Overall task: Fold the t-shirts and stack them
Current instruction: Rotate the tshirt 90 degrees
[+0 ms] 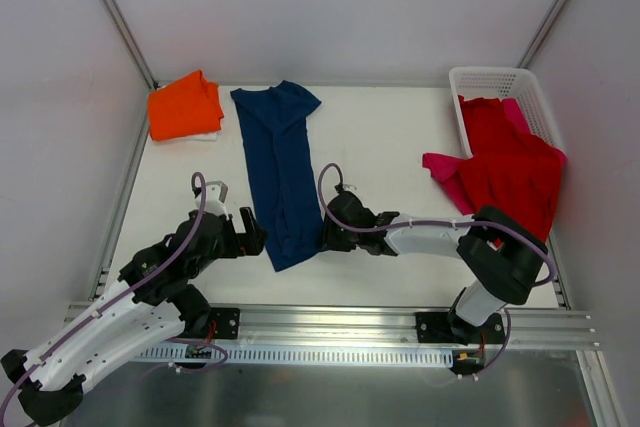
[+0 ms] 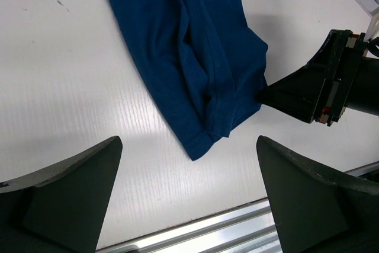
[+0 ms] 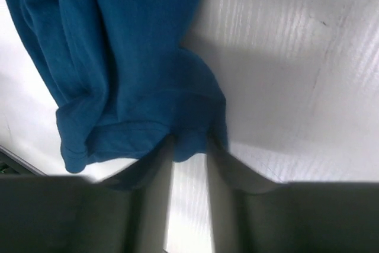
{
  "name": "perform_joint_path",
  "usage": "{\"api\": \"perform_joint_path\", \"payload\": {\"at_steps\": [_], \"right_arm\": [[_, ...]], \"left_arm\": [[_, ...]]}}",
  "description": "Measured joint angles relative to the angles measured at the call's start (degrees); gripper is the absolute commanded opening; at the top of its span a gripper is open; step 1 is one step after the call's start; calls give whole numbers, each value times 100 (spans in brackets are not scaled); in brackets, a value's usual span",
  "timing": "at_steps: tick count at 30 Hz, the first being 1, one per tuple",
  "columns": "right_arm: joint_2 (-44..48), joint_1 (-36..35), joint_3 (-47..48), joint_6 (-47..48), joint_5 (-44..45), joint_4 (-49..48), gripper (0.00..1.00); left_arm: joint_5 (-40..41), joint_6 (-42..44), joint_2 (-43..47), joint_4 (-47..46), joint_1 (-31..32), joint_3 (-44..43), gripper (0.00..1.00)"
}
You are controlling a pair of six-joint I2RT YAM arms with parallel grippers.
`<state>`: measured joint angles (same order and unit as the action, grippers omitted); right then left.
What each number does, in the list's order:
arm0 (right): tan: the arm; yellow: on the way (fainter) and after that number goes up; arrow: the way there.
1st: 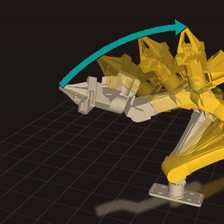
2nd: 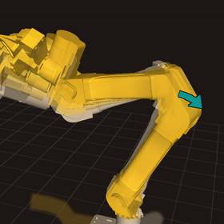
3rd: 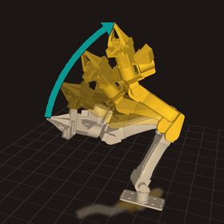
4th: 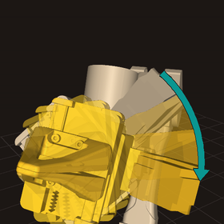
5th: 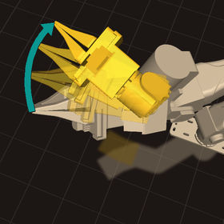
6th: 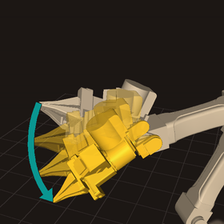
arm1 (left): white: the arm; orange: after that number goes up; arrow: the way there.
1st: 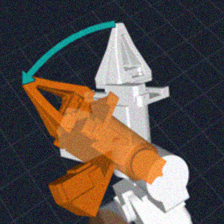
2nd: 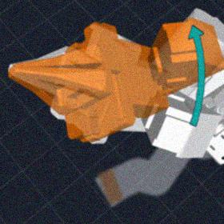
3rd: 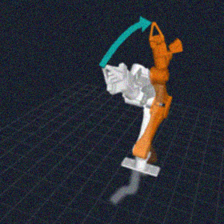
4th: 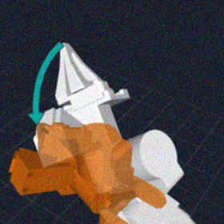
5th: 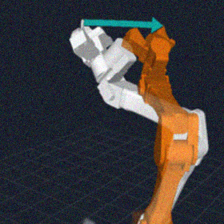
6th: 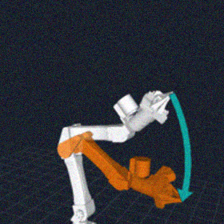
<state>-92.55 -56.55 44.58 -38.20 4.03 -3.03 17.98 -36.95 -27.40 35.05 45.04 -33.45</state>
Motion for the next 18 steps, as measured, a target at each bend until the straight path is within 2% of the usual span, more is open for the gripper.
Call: {"api": "perform_joint_path", "payload": {"at_steps": [2, 3, 5, 13, 18], "right_arm": [[-37, -2, -57, -31, -4, -151, 20], [-52, -7, -98, -57, -11, -243, 11], [-63, -13, -201, -111, -17, -417, 2], [164, -79, -772, -352, 33, -1121, 0], [660, -352, -1244, -533, 319, -1082, 0]], "left_arm": [[0, -2, 4, 0, 0, 28, 99], [0, -4, 4, 0, 0, 39, 99], [0, -4, 4, 0, 0, 59, 99], [0, -7, 11, 0, 0, 61, 99], [2, -7, -20, 0, 0, 61, 99]]}}
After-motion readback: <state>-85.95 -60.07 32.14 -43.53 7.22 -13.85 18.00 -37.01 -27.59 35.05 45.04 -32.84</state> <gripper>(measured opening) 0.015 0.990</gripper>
